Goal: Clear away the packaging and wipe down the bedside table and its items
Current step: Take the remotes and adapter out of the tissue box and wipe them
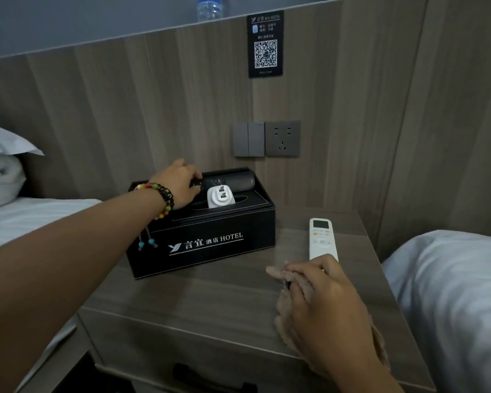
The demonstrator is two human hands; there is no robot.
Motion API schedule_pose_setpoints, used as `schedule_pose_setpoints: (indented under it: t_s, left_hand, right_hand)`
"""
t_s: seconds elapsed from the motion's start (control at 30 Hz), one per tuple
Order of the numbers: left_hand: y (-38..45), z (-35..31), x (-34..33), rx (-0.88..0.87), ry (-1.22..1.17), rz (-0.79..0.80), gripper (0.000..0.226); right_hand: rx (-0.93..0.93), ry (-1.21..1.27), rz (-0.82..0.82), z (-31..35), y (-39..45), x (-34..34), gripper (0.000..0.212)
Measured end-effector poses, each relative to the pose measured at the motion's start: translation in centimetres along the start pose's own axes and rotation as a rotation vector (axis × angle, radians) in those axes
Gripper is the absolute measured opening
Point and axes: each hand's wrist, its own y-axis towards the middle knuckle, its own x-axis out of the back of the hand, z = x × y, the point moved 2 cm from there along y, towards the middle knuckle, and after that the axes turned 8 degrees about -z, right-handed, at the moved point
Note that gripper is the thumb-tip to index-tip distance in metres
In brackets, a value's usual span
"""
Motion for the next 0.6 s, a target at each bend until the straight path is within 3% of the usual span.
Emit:
schedule_pose_setpoints:
  t_s: [0.17,0.23,0.4,0.6]
  left_hand:
    - [0.1,-0.8,0.0,0.01,0.058,0.028,0.048]
    - [0.2,-0.9,0.0,0.003,0.08,0.03,0.048]
    - [-0.2,-1.0,0.0,-0.017,0.1,0.022,0.044]
    - [0.3,-1.8,0.3,0.074,0.077,0.088,0.048]
  right_hand:
    - [0.025,0.025,0.01,-0.3,0.1,-0.2,0.026]
    - [0.045,0.07,0.018,-0.3,0.1,-0.2,0.022]
    - [0.095,0.066,0.005,-0.7,0.2,-0.1,0.033]
    - [0.111,0.056,-0.058,-0.9,0.3,-0.4,0.026]
